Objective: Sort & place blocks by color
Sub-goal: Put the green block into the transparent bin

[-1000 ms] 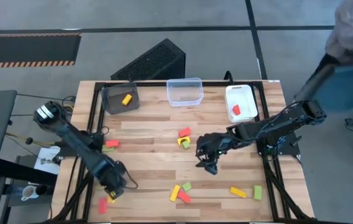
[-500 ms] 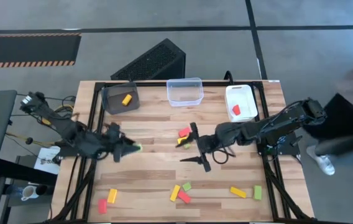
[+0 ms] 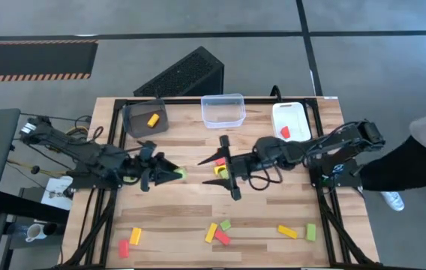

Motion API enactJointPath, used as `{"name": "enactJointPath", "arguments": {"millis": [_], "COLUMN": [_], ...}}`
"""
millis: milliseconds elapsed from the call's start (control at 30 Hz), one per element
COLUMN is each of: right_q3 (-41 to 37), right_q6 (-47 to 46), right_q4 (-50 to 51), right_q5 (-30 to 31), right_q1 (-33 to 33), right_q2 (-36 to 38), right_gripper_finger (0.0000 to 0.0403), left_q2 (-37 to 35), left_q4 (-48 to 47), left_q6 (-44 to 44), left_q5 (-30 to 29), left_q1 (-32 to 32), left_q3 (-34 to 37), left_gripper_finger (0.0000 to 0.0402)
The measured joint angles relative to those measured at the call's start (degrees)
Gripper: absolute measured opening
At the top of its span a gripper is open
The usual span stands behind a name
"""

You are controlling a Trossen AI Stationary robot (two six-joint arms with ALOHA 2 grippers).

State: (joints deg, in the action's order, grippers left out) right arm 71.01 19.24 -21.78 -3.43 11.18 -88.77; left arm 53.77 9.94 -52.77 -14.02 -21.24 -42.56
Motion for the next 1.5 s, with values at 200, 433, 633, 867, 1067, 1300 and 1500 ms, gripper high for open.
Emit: {"name": "enactJointPath", "arguments": {"millis": [200,433,633,867,1067,1300,1500], "right_q3": [9.17,13.89,13.95,14.00,14.00,14.00,13.91], "right_q6": [-4.00,0.35,0.79,1.40,1.59,1.39,-4.45], "right_q4": [10.20,12.64,13.05,12.29,12.25,14.01,21.17], "right_q5": [-3.87,-4.10,-4.15,-4.04,-4.03,-4.06,-4.06], "right_q1": [-0.85,-0.72,-1.22,-1.46,-1.53,-1.72,-2.57], "right_q2": [-5.69,-9.99,-10.93,-11.87,-11.89,-11.37,-8.11], "right_gripper_finger": [0.0272,0.0272,0.0272,0.0257,0.0178,0.0131,0.0128], "left_q2": [2.82,3.39,3.40,3.35,3.37,3.31,1.80], "left_q4": [4.51,4.69,4.81,4.88,4.51,3.88,1.01], "left_q6": [0.05,-0.22,-0.09,0.59,0.27,0.06,4.59], "left_q5": [6.40,8.58,9.29,11.04,11.49,10.45,8.48], "left_q1": [2.98,3.68,3.68,4.07,4.61,4.86,4.99], "left_q3": [0.02,0.04,0.04,0.02,0.02,0.02,-0.07], "left_gripper_finger": [0.0109,0.0109,0.0109,0.0110,0.0110,0.0137,0.0189]}}
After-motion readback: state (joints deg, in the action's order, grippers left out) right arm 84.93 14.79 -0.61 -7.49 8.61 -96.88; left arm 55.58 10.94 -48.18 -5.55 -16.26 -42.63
